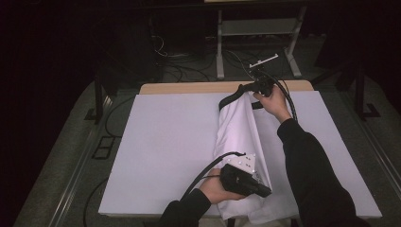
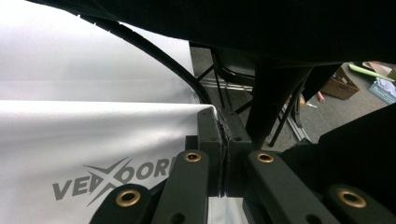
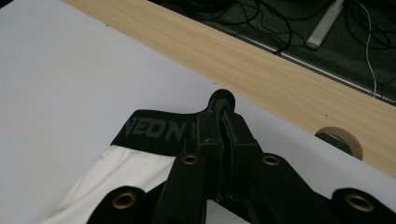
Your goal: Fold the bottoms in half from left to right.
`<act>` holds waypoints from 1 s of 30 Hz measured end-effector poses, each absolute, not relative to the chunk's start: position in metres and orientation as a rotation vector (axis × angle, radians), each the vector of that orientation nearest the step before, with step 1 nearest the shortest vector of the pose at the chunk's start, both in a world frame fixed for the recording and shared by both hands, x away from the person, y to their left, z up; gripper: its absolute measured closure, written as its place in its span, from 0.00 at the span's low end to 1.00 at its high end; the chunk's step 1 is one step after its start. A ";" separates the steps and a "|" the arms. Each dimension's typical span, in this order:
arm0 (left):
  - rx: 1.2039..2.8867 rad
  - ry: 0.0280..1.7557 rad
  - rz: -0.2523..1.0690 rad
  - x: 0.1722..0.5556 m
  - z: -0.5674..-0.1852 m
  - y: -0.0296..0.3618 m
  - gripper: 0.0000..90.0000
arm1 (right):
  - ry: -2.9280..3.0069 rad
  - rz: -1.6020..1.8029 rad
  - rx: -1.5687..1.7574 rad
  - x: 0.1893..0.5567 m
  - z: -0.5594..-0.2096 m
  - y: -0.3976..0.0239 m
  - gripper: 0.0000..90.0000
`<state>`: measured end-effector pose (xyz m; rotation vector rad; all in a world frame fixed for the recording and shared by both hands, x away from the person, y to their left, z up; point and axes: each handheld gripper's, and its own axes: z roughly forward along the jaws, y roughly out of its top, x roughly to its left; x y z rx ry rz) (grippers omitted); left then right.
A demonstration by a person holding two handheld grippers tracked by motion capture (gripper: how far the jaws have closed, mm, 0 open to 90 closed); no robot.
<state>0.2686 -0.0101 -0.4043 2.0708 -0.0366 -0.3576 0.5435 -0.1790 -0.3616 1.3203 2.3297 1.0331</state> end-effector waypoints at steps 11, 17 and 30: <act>2.068 -0.037 -0.368 0.272 -0.409 -0.023 0.98 | 2.319 1.023 1.327 0.543 -0.364 -0.196 0.94; 2.063 -0.042 -0.379 0.273 -0.413 -0.033 0.98 | 2.314 1.055 1.357 0.544 -0.370 -0.207 0.94; 2.067 -0.048 -0.394 0.276 -0.421 -0.051 0.98 | 2.309 1.056 1.405 0.544 -0.383 -0.231 0.94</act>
